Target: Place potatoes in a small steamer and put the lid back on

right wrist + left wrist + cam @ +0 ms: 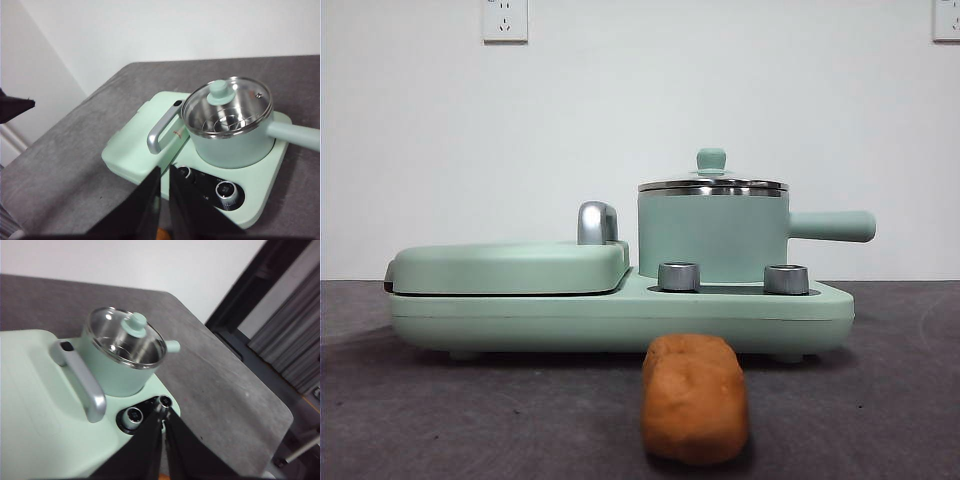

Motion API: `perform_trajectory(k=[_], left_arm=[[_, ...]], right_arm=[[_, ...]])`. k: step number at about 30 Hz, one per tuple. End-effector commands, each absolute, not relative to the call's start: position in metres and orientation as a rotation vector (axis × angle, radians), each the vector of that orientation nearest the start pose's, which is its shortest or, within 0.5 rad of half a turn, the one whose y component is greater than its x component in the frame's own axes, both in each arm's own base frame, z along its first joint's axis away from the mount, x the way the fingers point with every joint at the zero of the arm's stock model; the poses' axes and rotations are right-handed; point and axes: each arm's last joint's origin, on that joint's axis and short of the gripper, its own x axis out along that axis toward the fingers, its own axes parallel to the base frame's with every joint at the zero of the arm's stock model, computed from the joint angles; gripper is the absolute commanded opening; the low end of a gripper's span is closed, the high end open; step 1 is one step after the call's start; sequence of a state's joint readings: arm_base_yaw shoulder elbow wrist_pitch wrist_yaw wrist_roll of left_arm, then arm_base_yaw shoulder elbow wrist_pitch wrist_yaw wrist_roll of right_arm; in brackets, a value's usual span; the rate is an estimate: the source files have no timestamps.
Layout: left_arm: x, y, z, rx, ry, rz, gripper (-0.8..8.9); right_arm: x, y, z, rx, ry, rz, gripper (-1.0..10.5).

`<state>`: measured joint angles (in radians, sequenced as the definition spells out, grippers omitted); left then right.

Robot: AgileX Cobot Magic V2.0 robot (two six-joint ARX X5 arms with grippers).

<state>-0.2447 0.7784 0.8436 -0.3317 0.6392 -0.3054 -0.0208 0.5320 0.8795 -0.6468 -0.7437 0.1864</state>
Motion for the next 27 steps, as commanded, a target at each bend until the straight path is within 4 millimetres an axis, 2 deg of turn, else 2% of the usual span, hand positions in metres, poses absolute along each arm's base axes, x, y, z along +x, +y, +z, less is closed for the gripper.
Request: perform_trajectory(k=[1,3,5,7,9,11,15,20,27], left_arm=[[0.154,-0.058,0.346,-0.311,0.381,-0.86,0.28],[0.157,-0.06,0.344,-0.305,0.392,-0.866,0.41],[0.159,-0.062,0.343,-0.305,0.4,-0.871,1.02],[0.161,-0.064,0.341,-0.302,0.409,-0.874,2.13],[0.164,-0.066,0.341,-0.296,0.417,-0.882,3.73],[0.167,-0.068,0.341,-0.296,0.425,-0.887,4.67],[0.175,-0.073,0.343,-0.292,0.439,-0.898,4.7],[0.19,-0.082,0.351,-0.277,0.451,-0.918,4.7],[0.225,-0.107,0.37,-0.264,0.474,-0.962,4.69]], right_arm=[[0.089,0.018,0.356,0.271,0.333,0.702,0.3],[0.089,0.018,0.356,0.271,0.333,0.701,0.3],[0.089,0.018,0.356,0.27,0.333,0.689,0.4],[0.089,0.017,0.356,0.267,0.332,0.669,1.3],[0.09,0.017,0.355,0.264,0.331,0.642,2.6],[0.091,0.016,0.355,0.264,0.333,0.626,3.6],[0.092,0.016,0.355,0.263,0.336,0.626,4.4],[0.095,0.016,0.354,0.266,0.344,0.625,4.4],[0.1,0.016,0.353,0.274,0.365,0.624,4.9]])
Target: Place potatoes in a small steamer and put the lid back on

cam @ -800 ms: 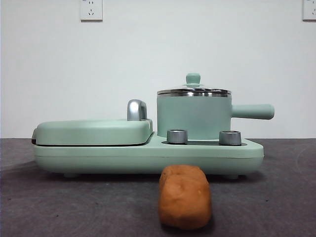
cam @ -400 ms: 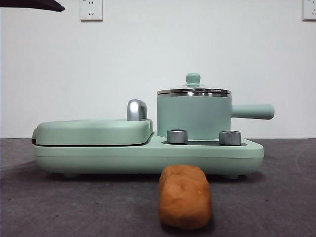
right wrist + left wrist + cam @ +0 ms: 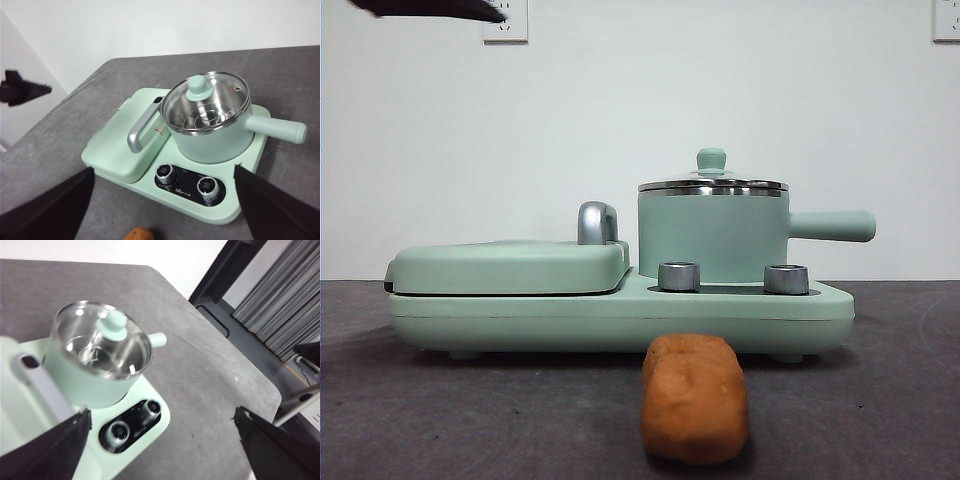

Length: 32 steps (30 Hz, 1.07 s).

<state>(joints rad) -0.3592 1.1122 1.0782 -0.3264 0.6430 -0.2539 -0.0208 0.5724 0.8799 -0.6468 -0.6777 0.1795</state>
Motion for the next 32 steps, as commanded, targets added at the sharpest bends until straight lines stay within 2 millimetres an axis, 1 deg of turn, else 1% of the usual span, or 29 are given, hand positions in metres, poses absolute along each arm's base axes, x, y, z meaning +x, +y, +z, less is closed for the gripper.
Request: perform_trajectory(k=[1,4,7,13,19,21,25,28,30,32], left_arm=[[0.231,-0.113,0.372,-0.262,0.479,-0.973,4.69],[0.249,-0.132,0.38,-0.243,0.486,-1.012,4.69],[0.267,-0.153,0.386,-0.188,0.483,-1.02,4.69],[0.299,-0.198,0.385,-0.006,0.534,-0.994,4.69],[0.329,-0.236,0.374,0.145,0.588,-0.924,4.68],[0.34,-0.247,0.371,0.15,0.584,-0.92,4.67],[0.37,-0.271,0.359,0.14,0.579,-0.88,4.59],[0.383,-0.281,0.344,0.135,0.6,-0.875,4.59],[0.387,-0.283,0.334,0.14,0.628,-0.871,4.59],[0.389,-0.284,0.328,0.145,0.647,-0.866,4.44]], right_arm=[[0.102,0.016,0.352,0.276,0.37,0.625,4.9],[0.104,0.016,0.352,0.279,0.378,0.625,4.9],[0.104,0.016,0.351,0.28,0.381,0.624,4.9],[0.104,0.016,0.351,0.28,0.381,0.625,4.9],[0.104,0.016,0.351,0.28,0.381,0.625,4.9],[0.104,0.016,0.351,0.28,0.382,0.625,4.9],[0.104,0.016,0.351,0.281,0.383,0.625,4.9],[0.104,0.016,0.351,0.282,0.388,0.625,4.9],[0.104,0.016,0.35,0.285,0.396,0.623,4.9],[0.104,0.016,0.349,0.287,0.401,0.623,4.9]])
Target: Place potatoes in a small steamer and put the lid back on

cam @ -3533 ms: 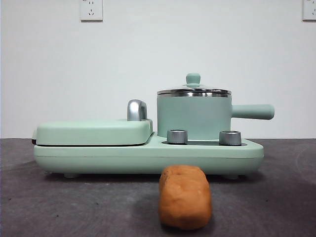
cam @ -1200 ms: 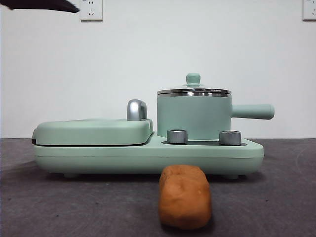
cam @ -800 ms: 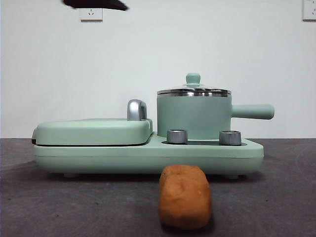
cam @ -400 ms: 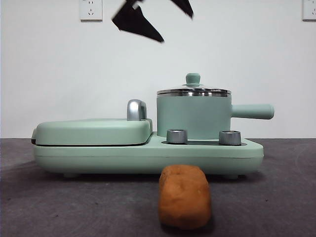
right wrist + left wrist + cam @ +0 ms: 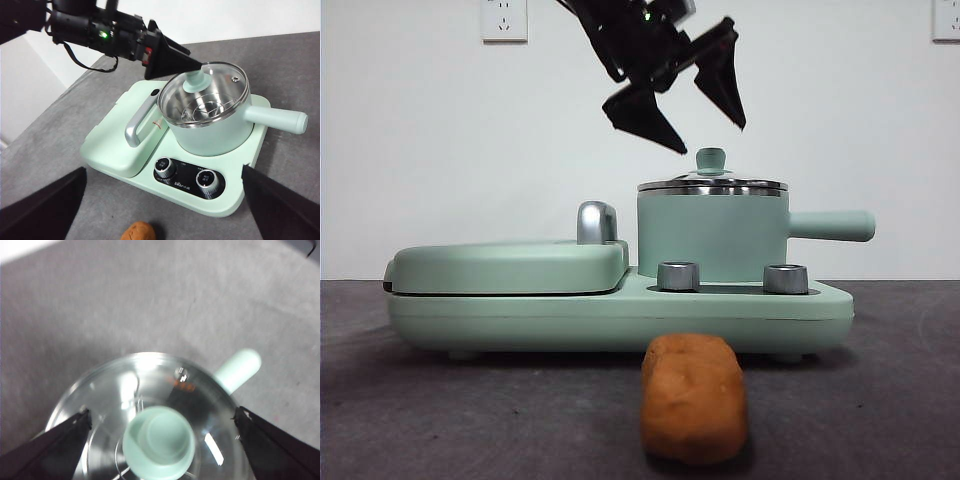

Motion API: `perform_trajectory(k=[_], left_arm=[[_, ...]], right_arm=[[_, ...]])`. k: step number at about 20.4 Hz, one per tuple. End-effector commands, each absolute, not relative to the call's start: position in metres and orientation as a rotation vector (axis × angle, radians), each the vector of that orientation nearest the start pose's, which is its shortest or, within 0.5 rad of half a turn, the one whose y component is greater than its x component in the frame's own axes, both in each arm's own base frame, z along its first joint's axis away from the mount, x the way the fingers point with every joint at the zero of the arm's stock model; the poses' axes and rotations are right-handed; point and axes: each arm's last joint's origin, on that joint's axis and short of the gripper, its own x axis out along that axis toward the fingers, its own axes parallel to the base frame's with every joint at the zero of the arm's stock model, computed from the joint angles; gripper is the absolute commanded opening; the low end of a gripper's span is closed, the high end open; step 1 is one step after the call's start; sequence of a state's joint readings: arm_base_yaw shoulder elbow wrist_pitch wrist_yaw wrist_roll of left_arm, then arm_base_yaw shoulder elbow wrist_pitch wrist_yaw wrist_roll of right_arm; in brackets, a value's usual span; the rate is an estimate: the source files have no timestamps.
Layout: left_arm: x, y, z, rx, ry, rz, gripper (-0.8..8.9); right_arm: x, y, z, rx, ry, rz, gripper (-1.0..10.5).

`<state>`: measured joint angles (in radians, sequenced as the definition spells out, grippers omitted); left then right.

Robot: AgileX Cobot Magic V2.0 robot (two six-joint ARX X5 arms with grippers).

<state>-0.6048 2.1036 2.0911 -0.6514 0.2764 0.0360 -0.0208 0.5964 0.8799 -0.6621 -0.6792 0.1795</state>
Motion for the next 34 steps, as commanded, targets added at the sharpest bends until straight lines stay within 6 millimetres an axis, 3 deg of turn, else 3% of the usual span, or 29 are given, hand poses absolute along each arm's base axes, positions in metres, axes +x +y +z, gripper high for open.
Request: perform_trajectory(k=[1,20,28,34], left_arm=[[0.389,-0.284,0.326,0.15,0.656,-0.86,4.27],[0.385,-0.303,0.303,0.275,0.693,-0.804,3.61],[0.385,-0.305,0.304,0.273,0.682,-0.806,0.62],[0.381,-0.301,0.328,0.241,0.678,-0.794,0.24]], right_arm=[[0.104,0.016,0.349,0.287,0.402,0.623,4.9],[0.104,0.016,0.349,0.289,0.405,0.622,4.9],[0.102,0.016,0.347,0.298,0.431,0.619,4.9],[0.103,0.016,0.347,0.297,0.43,0.619,4.9]])
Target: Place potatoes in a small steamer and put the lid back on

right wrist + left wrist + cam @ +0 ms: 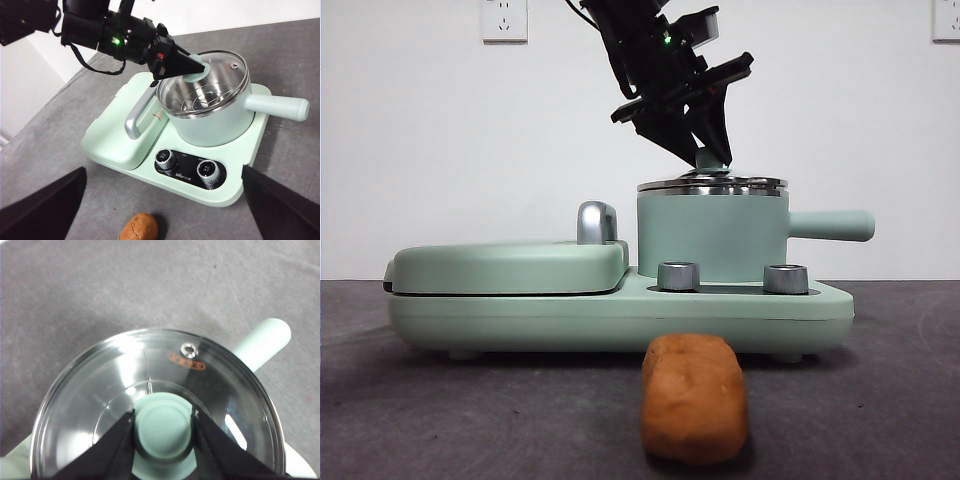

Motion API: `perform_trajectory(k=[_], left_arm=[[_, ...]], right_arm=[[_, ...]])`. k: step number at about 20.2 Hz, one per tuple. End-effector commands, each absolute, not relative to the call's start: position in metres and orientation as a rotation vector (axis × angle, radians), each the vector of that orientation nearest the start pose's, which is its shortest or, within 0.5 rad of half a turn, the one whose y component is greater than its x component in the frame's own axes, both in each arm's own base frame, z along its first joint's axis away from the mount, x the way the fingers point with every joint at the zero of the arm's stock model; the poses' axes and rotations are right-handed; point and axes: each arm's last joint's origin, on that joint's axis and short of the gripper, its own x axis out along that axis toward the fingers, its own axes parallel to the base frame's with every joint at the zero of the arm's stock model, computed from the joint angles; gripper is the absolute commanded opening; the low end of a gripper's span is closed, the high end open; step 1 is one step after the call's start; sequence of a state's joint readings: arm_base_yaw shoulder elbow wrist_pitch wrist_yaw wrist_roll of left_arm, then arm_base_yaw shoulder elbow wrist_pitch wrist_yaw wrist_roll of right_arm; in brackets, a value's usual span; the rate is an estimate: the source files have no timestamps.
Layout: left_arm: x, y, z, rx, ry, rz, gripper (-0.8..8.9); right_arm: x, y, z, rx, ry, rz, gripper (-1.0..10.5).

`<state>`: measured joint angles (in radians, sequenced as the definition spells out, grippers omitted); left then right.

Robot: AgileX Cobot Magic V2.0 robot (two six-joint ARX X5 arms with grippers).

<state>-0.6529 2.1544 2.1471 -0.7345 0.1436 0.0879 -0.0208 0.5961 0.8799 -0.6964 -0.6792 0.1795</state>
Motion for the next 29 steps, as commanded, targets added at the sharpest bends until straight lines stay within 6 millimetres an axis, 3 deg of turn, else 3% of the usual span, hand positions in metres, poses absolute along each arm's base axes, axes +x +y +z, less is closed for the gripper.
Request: perform_trajectory(k=[1,7,12,16,21,29], left_arm=[[0.38,-0.3,0.335,0.224,0.675,-0.789,0.24],[0.363,-0.283,0.382,0.194,0.617,-0.784,0.24],[0.343,-0.252,0.416,0.201,0.609,-0.761,0.24],[0.332,-0.224,0.438,0.194,0.602,-0.725,0.24],[0.324,-0.191,0.456,0.174,0.603,-0.666,0.18],[0.327,-0.173,0.457,0.164,0.634,-0.619,0.18]], right_arm=[[0.102,0.016,0.347,0.299,0.435,0.618,4.9],[0.108,0.02,0.338,0.332,0.554,0.604,4.9],[0.125,0.04,0.327,0.354,0.706,0.648,4.9],[0.142,0.071,0.312,0.339,0.865,0.646,4.9],[0.154,0.129,0.283,0.28,1.069,0.616,4.9],[0.157,0.181,0.244,0.179,1.227,0.579,4.9]])
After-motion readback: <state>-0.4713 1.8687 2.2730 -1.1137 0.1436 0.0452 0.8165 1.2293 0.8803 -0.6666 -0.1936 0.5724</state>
